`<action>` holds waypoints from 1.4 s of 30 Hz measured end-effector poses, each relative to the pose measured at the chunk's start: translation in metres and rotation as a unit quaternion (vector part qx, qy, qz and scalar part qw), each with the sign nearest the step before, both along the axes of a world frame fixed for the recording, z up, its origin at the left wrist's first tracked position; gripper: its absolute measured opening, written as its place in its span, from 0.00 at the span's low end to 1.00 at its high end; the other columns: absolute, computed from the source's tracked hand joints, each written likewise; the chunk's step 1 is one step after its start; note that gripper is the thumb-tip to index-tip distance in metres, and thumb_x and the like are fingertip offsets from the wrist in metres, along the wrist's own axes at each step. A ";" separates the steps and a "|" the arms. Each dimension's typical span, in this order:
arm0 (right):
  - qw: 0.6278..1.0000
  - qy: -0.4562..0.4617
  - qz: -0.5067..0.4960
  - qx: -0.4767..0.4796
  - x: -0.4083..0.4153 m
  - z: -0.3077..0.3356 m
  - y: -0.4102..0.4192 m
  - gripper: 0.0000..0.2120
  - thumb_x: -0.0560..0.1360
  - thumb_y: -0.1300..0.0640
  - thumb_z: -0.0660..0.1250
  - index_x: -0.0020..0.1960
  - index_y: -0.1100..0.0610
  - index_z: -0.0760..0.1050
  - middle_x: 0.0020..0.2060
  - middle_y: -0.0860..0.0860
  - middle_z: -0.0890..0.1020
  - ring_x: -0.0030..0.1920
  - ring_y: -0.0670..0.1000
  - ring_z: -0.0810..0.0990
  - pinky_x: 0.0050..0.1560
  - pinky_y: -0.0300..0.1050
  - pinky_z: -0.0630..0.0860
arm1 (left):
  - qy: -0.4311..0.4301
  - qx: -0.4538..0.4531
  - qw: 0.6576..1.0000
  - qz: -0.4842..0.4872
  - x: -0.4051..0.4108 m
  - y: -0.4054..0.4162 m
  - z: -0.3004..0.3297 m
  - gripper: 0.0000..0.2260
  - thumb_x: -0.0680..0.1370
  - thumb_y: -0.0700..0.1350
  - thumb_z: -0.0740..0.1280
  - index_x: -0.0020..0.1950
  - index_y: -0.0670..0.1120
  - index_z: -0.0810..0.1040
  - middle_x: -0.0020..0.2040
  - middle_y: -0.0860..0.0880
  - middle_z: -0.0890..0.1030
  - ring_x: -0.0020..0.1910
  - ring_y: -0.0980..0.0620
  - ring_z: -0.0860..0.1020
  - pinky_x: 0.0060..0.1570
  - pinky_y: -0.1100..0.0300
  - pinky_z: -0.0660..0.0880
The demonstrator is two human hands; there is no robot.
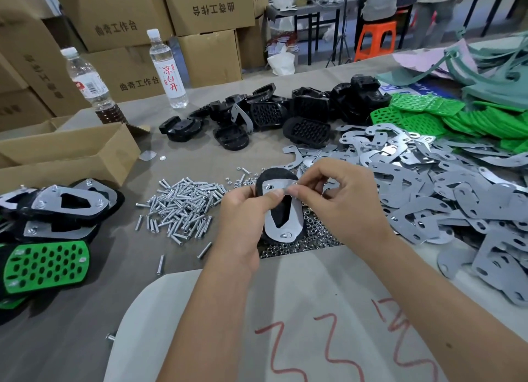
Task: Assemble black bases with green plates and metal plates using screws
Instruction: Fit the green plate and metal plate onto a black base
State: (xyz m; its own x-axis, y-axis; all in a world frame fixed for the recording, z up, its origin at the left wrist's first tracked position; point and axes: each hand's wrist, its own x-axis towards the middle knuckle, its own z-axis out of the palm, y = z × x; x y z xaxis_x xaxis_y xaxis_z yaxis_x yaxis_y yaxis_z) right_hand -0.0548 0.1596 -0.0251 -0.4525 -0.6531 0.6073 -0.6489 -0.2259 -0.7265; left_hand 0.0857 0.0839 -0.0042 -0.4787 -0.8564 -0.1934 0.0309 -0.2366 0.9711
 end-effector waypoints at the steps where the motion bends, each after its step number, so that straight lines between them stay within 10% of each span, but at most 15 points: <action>1: 1.000 -0.010 0.007 -0.005 0.000 0.001 0.000 0.05 0.71 0.60 0.81 0.44 0.55 0.85 0.34 0.44 0.80 0.36 0.48 0.77 0.35 0.37 0.74 | 0.004 0.001 1.000 -0.001 0.000 0.001 0.001 0.03 0.78 0.37 0.71 0.50 0.40 0.84 0.43 0.43 0.87 0.39 0.47 0.84 0.42 0.53 0.79; 14: 0.994 -0.108 0.030 -0.005 0.009 0.003 0.000 0.04 0.75 0.61 0.77 0.42 0.56 0.84 0.33 0.43 0.82 0.34 0.47 0.78 0.34 0.45 0.77 | 0.038 0.016 0.999 0.020 -0.003 0.004 0.001 0.05 0.77 0.35 0.71 0.52 0.37 0.84 0.49 0.36 0.87 0.45 0.40 0.85 0.56 0.38 0.80; 22: 0.976 -0.201 0.080 -0.005 0.012 0.001 -0.002 0.02 0.76 0.62 0.76 0.47 0.57 0.87 0.31 0.43 0.81 0.28 0.42 0.75 0.31 0.30 0.70 | 0.040 0.019 0.999 0.009 0.001 -0.001 0.001 0.04 0.77 0.36 0.70 0.51 0.39 0.84 0.42 0.42 0.87 0.36 0.47 0.85 0.33 0.57 0.81; 27: 0.965 -0.256 0.047 -0.022 0.013 0.003 0.004 0.30 0.80 0.40 0.66 0.31 0.63 0.77 0.21 0.54 0.69 0.22 0.48 0.64 0.25 0.37 0.63 | 0.051 0.065 0.996 0.039 0.001 -0.002 0.003 0.03 0.77 0.35 0.70 0.49 0.38 0.84 0.39 0.42 0.87 0.32 0.47 0.84 0.29 0.57 0.81; 32: 0.964 -0.235 0.122 0.020 0.016 0.009 0.005 0.24 0.85 0.42 0.58 0.34 0.38 0.82 0.38 0.71 0.79 0.24 0.54 0.71 0.25 0.34 0.64 | 0.045 0.055 0.997 0.030 0.000 -0.005 0.001 0.04 0.77 0.38 0.71 0.50 0.39 0.84 0.40 0.42 0.87 0.33 0.46 0.84 0.29 0.58 0.79; 36: 0.963 -0.262 0.065 0.014 0.009 0.007 0.008 0.34 0.81 0.35 0.58 0.27 0.59 0.71 0.24 0.59 0.62 0.24 0.53 0.60 0.28 0.41 0.59 | 0.049 0.079 0.993 0.071 0.003 -0.010 0.000 0.04 0.76 0.37 0.72 0.50 0.39 0.83 0.39 0.43 0.87 0.33 0.46 0.84 0.32 0.55 0.81; 39: 0.969 -0.239 0.053 -0.013 0.009 0.006 0.008 0.27 0.82 0.41 0.60 0.37 0.62 0.77 0.28 0.54 0.75 0.25 0.51 0.65 0.26 0.41 0.62 | 0.041 0.061 0.994 0.075 0.004 -0.015 -0.001 0.04 0.75 0.37 0.73 0.49 0.39 0.83 0.39 0.44 0.87 0.34 0.46 0.84 0.33 0.55 0.82; 42: 0.971 -0.211 0.110 -0.019 0.014 0.009 0.010 0.15 0.84 0.49 0.59 0.64 0.53 0.80 0.52 0.47 0.87 0.26 0.51 0.71 0.23 0.40 0.67 | 0.037 0.053 0.996 0.054 0.002 -0.009 0.000 0.04 0.76 0.36 0.72 0.50 0.38 0.83 0.38 0.42 0.86 0.32 0.46 0.84 0.29 0.56 0.80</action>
State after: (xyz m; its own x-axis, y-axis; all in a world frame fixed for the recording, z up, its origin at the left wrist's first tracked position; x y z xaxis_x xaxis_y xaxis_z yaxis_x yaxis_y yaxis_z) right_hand -0.0409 0.1695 -0.0157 -0.5177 -0.7427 0.4248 -0.2289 -0.3582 -0.9052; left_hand 0.0876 0.0749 -0.0037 -0.4013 -0.8802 -0.2533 0.1330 -0.3297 0.9347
